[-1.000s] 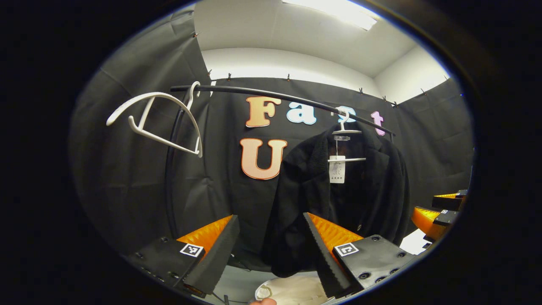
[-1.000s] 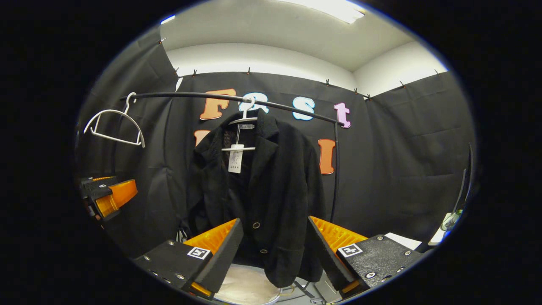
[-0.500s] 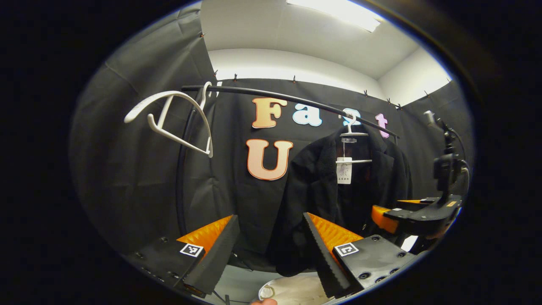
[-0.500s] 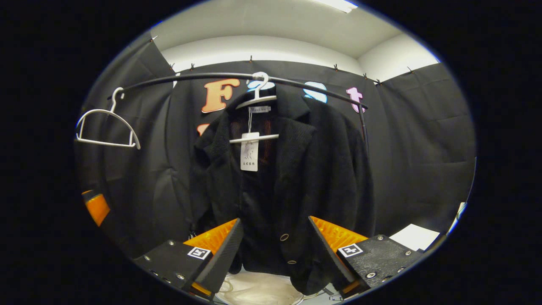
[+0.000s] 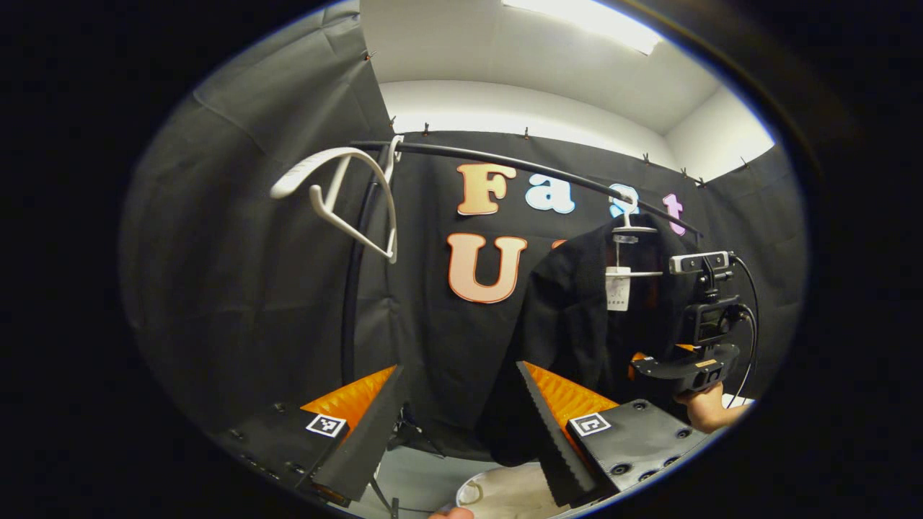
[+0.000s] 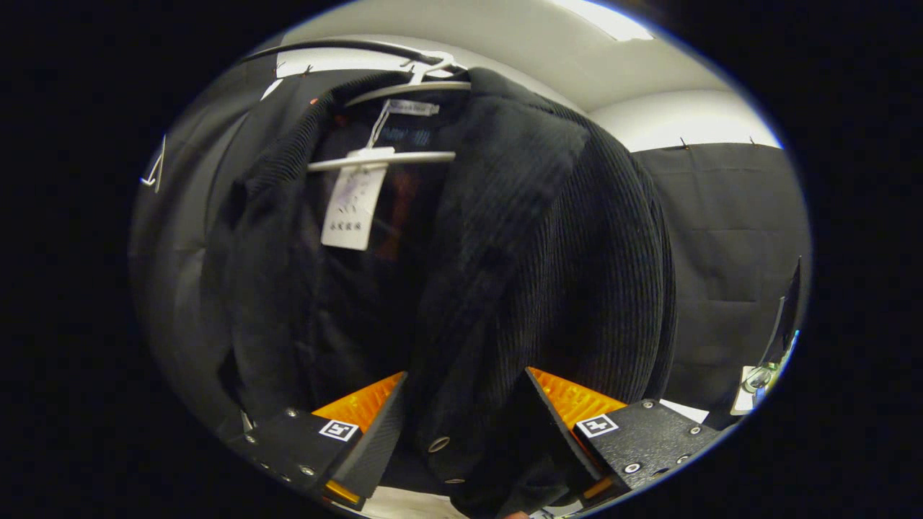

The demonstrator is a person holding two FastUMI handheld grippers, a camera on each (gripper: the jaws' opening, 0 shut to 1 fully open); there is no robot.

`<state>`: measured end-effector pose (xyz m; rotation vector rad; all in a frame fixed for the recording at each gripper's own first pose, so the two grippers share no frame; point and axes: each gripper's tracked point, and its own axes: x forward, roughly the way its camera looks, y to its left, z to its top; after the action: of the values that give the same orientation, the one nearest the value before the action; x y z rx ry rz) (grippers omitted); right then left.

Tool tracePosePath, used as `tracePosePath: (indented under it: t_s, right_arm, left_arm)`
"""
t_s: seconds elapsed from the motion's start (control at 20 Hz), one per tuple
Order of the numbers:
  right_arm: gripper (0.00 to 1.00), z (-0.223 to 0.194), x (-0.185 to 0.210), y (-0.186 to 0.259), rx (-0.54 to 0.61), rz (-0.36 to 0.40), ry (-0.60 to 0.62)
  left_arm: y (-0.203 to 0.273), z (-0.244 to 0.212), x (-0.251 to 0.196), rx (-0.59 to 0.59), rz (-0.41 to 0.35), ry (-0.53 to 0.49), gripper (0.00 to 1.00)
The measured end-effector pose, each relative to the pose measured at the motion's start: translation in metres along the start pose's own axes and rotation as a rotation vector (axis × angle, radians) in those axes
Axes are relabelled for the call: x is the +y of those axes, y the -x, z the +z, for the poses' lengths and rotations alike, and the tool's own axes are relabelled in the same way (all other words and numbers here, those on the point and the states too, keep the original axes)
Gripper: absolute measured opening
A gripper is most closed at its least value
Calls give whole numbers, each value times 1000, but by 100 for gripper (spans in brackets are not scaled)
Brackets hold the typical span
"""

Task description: Grasp the clothes on the hanger with both hands and then place them into the laundry hamper below.

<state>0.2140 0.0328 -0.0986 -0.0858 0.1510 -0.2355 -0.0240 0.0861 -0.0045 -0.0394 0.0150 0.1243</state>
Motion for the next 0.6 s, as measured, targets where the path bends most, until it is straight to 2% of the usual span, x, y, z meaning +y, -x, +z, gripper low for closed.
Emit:
tracePosePath:
  t_s: [0.05, 0.1, 0.25, 0.35, 0.45, 0.5, 0.6]
  right_arm:
    - [100, -2, -6, -2, 4, -9, -5]
    - [94, -1, -12, -2, -1, -15, -17]
    - [91, 6, -27, -1, -13, -5, -55]
    - [75, 14, -37, -1, -32, 5, -43]
    - [65, 23, -51, 4, -54, -4, -21]
    - [69, 27, -58, 5, -68, -8, -9]
    - [55, 34, -72, 8, -88, -20, 19]
  left_arm:
    - [1, 0, 6, 0, 10, -4, 97]
    - [1, -1, 9, 0, 17, -8, 96]
    - [0, -3, 14, 3, 23, -23, 96]
    - [-3, -3, 10, 4, 13, -30, 96]
    - [-7, -3, 3, 1, -3, -32, 100]
    - [-9, -3, -1, 2, -14, -32, 96]
    - [-12, -5, -10, 3, -35, -31, 100]
